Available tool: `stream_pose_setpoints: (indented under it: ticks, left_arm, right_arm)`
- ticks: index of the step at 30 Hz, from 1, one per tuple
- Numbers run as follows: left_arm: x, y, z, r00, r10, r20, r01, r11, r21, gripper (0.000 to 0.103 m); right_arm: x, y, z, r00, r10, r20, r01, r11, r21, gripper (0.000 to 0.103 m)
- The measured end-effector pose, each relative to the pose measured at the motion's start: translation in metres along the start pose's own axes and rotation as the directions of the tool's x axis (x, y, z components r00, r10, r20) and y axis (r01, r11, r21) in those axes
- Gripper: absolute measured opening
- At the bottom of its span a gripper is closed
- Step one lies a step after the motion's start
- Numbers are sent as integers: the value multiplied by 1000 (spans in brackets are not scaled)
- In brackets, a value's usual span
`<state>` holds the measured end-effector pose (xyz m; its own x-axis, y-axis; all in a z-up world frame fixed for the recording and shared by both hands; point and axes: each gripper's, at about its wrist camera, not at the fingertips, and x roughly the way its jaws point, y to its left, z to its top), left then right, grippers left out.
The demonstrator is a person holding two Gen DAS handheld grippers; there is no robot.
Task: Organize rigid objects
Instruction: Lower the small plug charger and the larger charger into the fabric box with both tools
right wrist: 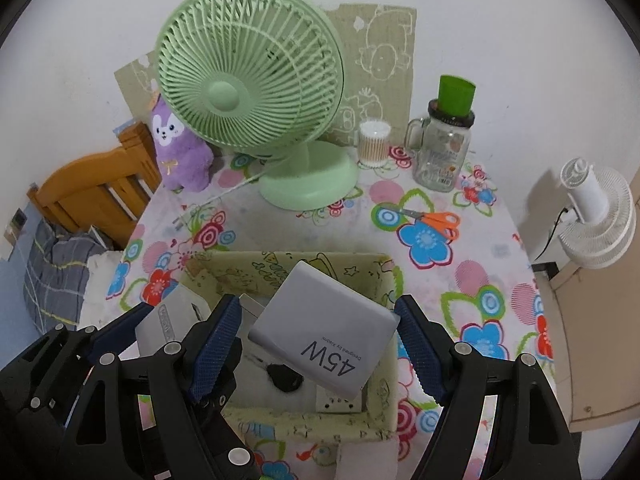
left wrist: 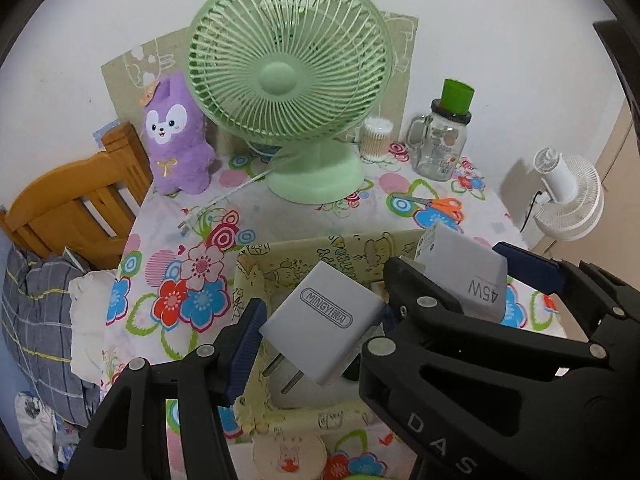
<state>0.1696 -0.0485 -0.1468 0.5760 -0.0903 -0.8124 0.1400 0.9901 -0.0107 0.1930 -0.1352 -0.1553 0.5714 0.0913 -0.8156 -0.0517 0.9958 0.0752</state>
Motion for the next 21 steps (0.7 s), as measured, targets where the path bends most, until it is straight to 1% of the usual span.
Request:
stream_pose_setpoints:
  ticks: [5,8,11,13,17,21]
  left_arm:
    - [25,4,2,1000,4,-14,-5,1000,-14,62]
    - [37,6,4,1000,3,-21,-3,1000,-21,62]
    - [50,8,2,999,-9,-39,7,999,-42,62]
    - [56,9,2,998,-12,-55,9,999,-48,63]
    - [63,8,-2,998,-5,-63,3,1000,-29,63]
    - [65,12,-6,997,5,-75,-7,999,-33,64]
  right_arm:
    - [27,-1,3,1000,9,-20,-9,1000,-10,81]
    - [41,-3,5,999,33,-29,-34,999,-16,80]
    - [52,-2,4,999,24,-45,-25,999,-28,80]
    - [60,-2,4,998,23,-63,-25,999,-30,80]
    - [68,-1,1,997,17,-70,-20,998,-54,80]
    - [77,0,0,996,33,-85,-38,997,-61,80]
